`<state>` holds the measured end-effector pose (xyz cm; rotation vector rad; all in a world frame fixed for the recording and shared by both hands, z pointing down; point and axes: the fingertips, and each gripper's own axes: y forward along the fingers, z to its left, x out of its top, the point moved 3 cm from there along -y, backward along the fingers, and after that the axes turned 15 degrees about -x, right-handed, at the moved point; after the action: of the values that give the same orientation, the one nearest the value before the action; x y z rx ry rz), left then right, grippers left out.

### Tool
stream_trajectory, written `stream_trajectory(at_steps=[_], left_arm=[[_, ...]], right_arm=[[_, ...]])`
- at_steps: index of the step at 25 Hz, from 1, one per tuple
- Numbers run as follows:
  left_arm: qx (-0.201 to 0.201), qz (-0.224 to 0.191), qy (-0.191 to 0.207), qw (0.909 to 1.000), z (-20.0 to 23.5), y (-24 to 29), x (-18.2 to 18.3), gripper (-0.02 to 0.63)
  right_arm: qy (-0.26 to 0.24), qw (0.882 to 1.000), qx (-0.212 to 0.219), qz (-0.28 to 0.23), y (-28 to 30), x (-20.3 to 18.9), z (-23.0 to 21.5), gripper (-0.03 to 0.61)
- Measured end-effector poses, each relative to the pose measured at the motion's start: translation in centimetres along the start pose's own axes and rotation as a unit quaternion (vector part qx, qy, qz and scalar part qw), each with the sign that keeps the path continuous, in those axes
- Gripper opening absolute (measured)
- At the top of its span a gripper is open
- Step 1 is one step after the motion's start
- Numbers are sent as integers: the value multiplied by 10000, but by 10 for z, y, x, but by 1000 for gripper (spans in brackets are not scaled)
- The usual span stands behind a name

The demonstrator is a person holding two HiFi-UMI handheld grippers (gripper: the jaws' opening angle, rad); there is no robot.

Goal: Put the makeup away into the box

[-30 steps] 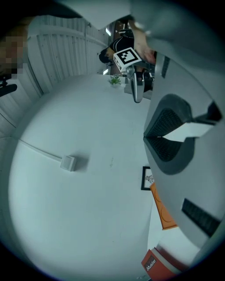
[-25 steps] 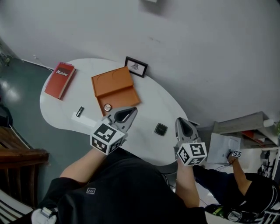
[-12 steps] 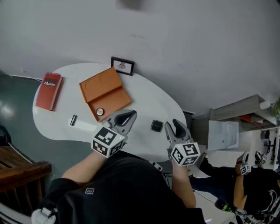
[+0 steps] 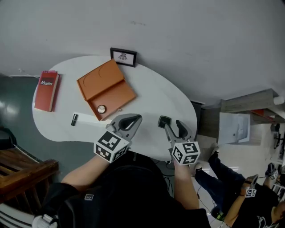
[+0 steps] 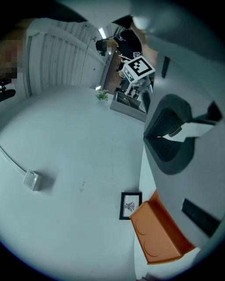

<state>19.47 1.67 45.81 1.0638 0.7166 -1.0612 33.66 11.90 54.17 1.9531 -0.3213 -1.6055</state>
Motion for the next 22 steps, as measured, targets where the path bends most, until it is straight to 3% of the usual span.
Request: stream_trajectory(at_steps=[7, 13, 19, 22], left_arm=[[94, 277, -169, 9994, 8, -3, -22, 12], [195, 413, -302, 9985, 13, -5, -35, 12], [296, 413, -390, 9979, 17, -7, -37, 12], [342, 398, -424, 9977, 19, -9, -37, 12]], right_arm=[[21, 9983, 30, 582, 28, -45, 3, 222], [-127, 9941, -330, 1021, 51, -78, -2, 248], [88, 9907, -694, 1170, 67, -85, -6, 273], [-64, 9896, -776, 1207, 76, -85, 1, 281]])
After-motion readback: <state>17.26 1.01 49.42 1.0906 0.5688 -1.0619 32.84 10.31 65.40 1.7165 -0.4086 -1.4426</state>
